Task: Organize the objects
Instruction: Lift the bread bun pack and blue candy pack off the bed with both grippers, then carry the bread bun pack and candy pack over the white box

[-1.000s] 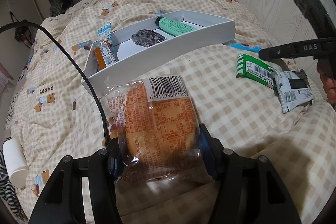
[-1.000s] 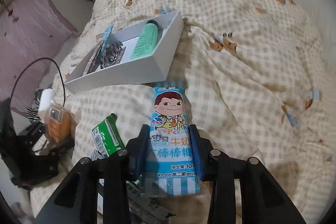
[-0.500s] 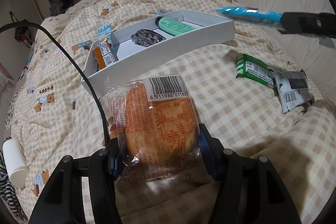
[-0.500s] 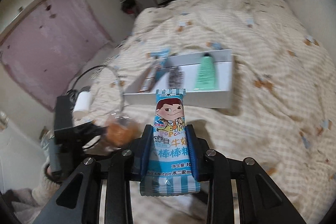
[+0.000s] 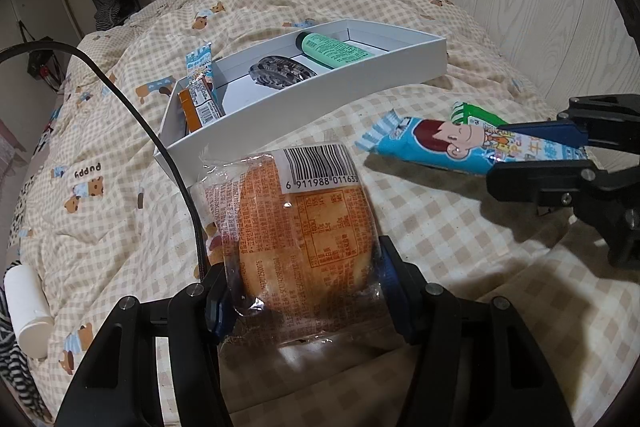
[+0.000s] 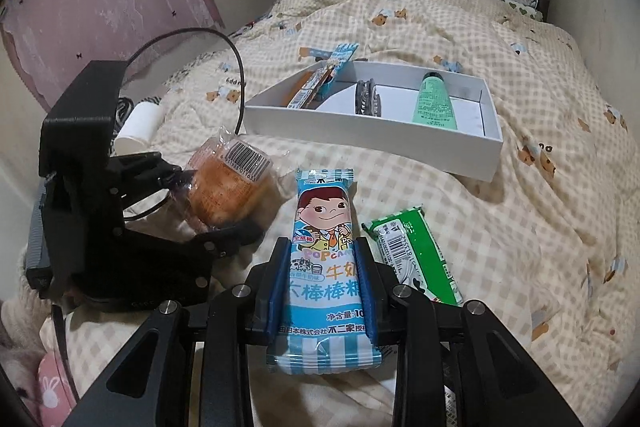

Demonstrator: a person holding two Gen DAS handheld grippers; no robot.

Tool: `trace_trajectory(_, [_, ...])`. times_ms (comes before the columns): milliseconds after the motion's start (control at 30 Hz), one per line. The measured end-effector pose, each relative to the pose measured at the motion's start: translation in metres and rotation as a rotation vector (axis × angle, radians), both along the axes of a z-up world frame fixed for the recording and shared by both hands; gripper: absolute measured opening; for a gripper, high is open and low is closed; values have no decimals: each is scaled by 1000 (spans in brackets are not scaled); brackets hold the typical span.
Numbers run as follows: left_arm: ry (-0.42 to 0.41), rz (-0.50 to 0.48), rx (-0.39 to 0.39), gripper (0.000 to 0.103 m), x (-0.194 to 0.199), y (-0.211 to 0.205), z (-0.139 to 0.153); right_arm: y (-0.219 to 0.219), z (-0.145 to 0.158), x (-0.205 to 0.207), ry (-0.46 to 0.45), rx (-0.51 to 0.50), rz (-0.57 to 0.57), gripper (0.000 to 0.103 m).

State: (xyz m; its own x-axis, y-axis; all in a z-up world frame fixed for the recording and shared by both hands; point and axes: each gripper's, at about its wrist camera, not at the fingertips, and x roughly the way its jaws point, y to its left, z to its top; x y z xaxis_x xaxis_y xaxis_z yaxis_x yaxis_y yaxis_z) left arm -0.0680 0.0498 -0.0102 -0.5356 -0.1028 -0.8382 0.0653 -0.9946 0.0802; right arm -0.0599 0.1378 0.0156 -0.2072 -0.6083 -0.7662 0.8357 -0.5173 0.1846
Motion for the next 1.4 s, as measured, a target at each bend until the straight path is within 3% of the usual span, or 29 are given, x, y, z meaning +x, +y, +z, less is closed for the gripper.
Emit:
trace_trajectory(167, [17, 14, -4, 64, 1, 0, 1, 17, 16, 22, 139, -147, -16, 33])
trace_trajectory(300, [89, 56, -74, 63, 10, 4, 8, 27, 16, 36, 217, -216, -40, 33])
trace_trajectory(433, [171, 47, -79, 63, 20, 6, 17, 33, 3, 30, 193, -252, -96, 33])
trace_trajectory(667, [304, 7, 36, 63, 39, -2, 34, 50, 5, 23, 179, -326, -172, 33])
trace_trajectory(833, [331, 7, 93, 63, 40, -10, 38, 47, 4, 19, 169, -318, -174, 33])
trace_trajectory(1100, [306, 54, 175, 63, 35, -26, 33, 50, 2, 23, 157, -311, -168, 33])
trace_trajectory(1400, [439, 104, 158, 63, 52, -31, 47, 51, 1, 22, 150, -308, -170, 33])
